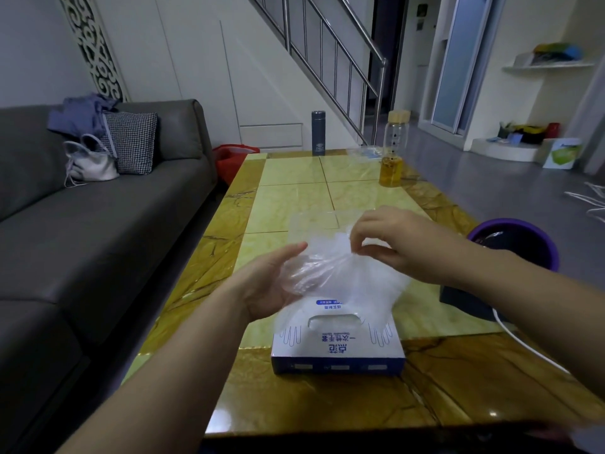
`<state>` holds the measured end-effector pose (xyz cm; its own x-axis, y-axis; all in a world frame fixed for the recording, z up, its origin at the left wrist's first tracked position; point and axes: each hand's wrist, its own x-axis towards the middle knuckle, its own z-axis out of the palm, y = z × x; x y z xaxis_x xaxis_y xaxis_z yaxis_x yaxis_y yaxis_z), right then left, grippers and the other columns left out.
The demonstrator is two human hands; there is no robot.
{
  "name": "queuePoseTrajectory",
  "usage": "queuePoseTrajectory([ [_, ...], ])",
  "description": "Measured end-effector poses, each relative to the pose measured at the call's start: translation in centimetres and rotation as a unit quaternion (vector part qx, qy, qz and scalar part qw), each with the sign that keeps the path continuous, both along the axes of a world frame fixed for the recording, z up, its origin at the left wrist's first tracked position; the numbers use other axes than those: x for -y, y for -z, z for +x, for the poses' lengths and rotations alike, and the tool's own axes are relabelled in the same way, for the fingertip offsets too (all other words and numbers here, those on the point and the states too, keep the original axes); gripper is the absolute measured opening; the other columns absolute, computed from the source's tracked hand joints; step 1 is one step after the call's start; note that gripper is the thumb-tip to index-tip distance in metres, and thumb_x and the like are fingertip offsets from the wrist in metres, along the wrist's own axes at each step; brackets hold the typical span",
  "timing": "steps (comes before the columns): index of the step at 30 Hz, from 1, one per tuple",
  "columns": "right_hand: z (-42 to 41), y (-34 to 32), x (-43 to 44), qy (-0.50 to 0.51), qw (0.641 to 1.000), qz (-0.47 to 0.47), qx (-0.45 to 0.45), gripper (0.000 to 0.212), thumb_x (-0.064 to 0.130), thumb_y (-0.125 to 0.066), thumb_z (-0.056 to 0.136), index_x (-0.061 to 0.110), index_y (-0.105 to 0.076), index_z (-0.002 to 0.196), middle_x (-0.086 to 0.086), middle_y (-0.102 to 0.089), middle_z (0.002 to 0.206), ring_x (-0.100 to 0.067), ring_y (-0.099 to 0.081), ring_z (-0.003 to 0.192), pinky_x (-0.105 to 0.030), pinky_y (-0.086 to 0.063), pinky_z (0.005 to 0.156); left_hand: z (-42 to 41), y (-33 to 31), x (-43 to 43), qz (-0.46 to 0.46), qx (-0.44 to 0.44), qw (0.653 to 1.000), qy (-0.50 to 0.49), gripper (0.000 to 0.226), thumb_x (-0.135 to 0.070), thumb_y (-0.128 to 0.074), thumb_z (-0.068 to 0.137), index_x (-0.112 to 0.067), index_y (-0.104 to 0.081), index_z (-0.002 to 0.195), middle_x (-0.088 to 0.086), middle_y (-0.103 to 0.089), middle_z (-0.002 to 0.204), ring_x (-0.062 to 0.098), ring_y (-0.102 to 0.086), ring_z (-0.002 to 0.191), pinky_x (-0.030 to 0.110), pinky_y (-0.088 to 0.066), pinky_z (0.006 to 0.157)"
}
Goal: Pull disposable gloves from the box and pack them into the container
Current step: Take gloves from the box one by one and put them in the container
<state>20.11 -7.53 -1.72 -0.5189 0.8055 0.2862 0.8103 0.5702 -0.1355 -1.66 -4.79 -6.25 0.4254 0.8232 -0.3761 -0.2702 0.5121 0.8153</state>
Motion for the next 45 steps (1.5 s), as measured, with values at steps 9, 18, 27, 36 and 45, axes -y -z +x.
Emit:
queuePoseTrajectory([
  [9, 0.1, 4.3, 0.2, 0.200, 0.891, -0.161, -0.376, 0.070, 0.043, -0.064, 0.085, 0.029, -0.031, 0.144, 0.006, -0.041, 0.135, -0.011, -0.044, 0.116, -0.029, -0.040, 0.092, 1.0, 0.3, -0.5, 0.184, 0.009, 0.960, -0.211, 0.047, 0.013, -0.055, 0.085, -0.008, -0.050, 0.126, 0.008, -0.055, 0.110, 0.017, -0.060, 0.092, 0.025, -0.054, 0.072],
  [18, -2.6, 4.9, 0.0, 0.142, 0.588, -0.324, -0.728, 0.106, 0.035, -0.075, 0.061, 0.028, -0.017, 0.150, -0.016, -0.058, 0.121, -0.027, -0.062, 0.105, -0.037, -0.052, 0.086, 1.2, 0.1, -1.4, 0.262, -0.008, 0.893, -0.366, 0.040, 0.001, -0.062, 0.087, -0.023, -0.056, 0.118, 0.009, -0.057, 0.115, 0.014, -0.063, 0.087, 0.020, -0.053, 0.069],
  [27, -3.0, -0.7, -4.4, 0.072, 0.800, -0.189, -0.565, 0.049, -0.014, -0.053, 0.085, 0.023, -0.057, 0.118, -0.001, -0.069, 0.104, -0.006, -0.057, 0.072, -0.017, -0.049, 0.061, -0.6, -2.4, -4.3, 0.301, 0.033, 0.852, -0.427, 0.041, 0.005, -0.059, 0.086, -0.007, -0.053, 0.125, 0.006, -0.054, 0.110, 0.008, -0.059, 0.084, 0.023, -0.054, 0.078],
  [36, 0.0, 2.1, -7.9, 0.134, 0.884, -0.284, -0.346, 0.056, -0.006, -0.057, 0.088, 0.015, -0.049, 0.138, 0.007, -0.044, 0.139, -0.002, -0.057, 0.094, -0.010, -0.050, 0.068, -4.2, -0.8, -8.7, 0.317, -0.270, 0.790, -0.450, 0.053, -0.004, -0.054, 0.088, -0.021, -0.045, 0.137, 0.001, -0.045, 0.131, 0.003, -0.050, 0.105, 0.020, -0.039, 0.093],
  [45, 2.0, 4.1, -10.9, 0.247, 0.914, -0.281, -0.159, 0.067, 0.001, -0.062, 0.085, 0.012, -0.036, 0.146, -0.008, -0.053, 0.133, -0.019, -0.065, 0.091, -0.027, -0.055, 0.077, 3.6, -0.7, -10.0, 0.473, -0.651, 0.542, 0.243, 0.048, -0.032, -0.050, 0.097, -0.024, -0.040, 0.143, -0.001, -0.039, 0.148, 0.019, -0.040, 0.132, 0.032, -0.034, 0.108],
])
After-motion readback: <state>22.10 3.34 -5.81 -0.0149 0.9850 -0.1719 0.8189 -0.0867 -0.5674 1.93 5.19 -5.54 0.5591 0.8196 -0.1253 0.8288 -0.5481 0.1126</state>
